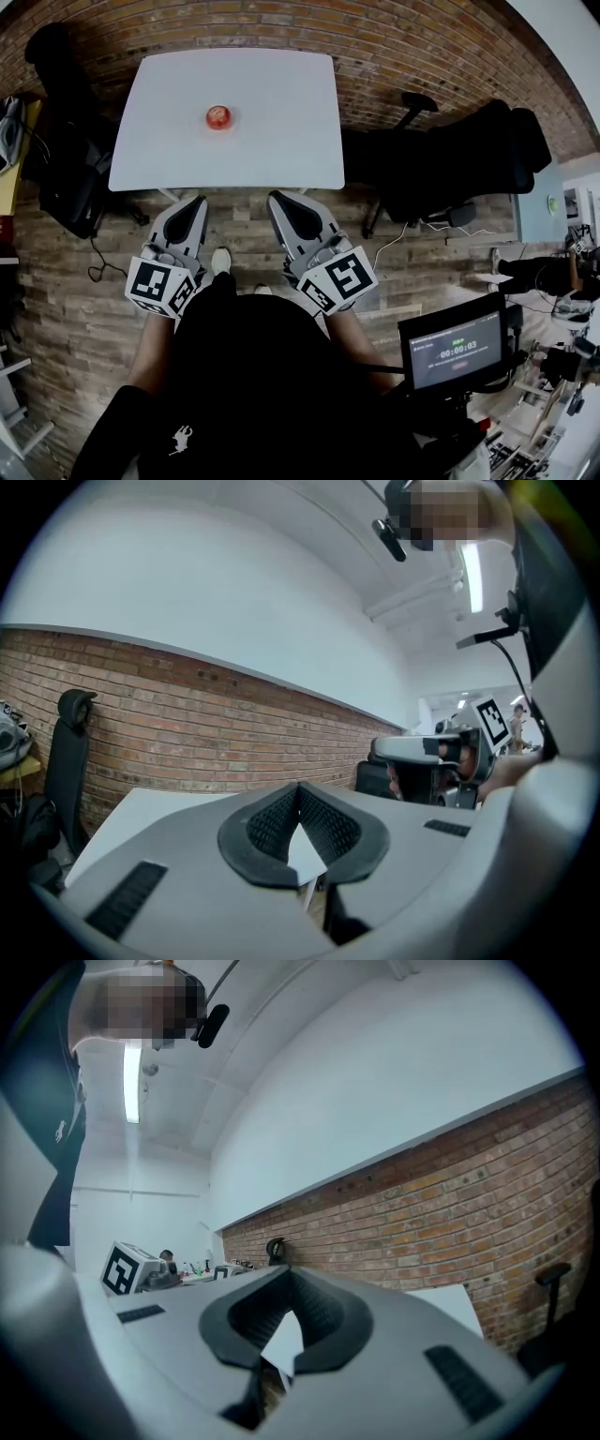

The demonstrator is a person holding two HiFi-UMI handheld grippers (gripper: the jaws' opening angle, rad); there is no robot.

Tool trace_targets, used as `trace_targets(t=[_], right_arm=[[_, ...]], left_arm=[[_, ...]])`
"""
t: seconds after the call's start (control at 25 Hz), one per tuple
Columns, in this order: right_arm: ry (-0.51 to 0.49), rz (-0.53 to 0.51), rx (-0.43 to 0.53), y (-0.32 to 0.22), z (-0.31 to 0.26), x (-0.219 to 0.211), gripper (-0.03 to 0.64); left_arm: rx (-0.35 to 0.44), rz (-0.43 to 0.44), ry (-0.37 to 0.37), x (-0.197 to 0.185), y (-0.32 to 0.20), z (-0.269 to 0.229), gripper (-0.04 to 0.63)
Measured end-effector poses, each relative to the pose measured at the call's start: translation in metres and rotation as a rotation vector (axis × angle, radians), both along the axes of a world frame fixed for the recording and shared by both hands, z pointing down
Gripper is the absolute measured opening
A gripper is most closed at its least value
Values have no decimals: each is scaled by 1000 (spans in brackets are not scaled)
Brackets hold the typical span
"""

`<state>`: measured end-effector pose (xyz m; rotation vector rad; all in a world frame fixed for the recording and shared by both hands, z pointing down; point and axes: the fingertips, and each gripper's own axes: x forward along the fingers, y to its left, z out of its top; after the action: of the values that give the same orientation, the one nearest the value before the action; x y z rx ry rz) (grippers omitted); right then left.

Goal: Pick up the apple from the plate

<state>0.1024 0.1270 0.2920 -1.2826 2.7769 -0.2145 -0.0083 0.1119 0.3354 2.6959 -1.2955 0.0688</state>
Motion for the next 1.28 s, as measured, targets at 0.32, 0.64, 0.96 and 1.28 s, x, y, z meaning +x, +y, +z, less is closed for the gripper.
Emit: trace_targets(t=[0.32, 0.64, 0.96, 1.28], right_arm=[[13, 38, -2, -50, -4, -16, 5], [22, 59, -11, -92, -8, -43, 5], [31, 78, -9, -123, -7, -67, 5], [46, 85, -21, -144, -3, -97, 5]], left_arm=[[-8, 37, -11, -12, -58, 1, 5], [-20, 82, 9, -37, -105, -2, 5], [-42, 105, 50, -62, -139, 4, 5], [-52, 127, 58, -89, -160, 11, 5]])
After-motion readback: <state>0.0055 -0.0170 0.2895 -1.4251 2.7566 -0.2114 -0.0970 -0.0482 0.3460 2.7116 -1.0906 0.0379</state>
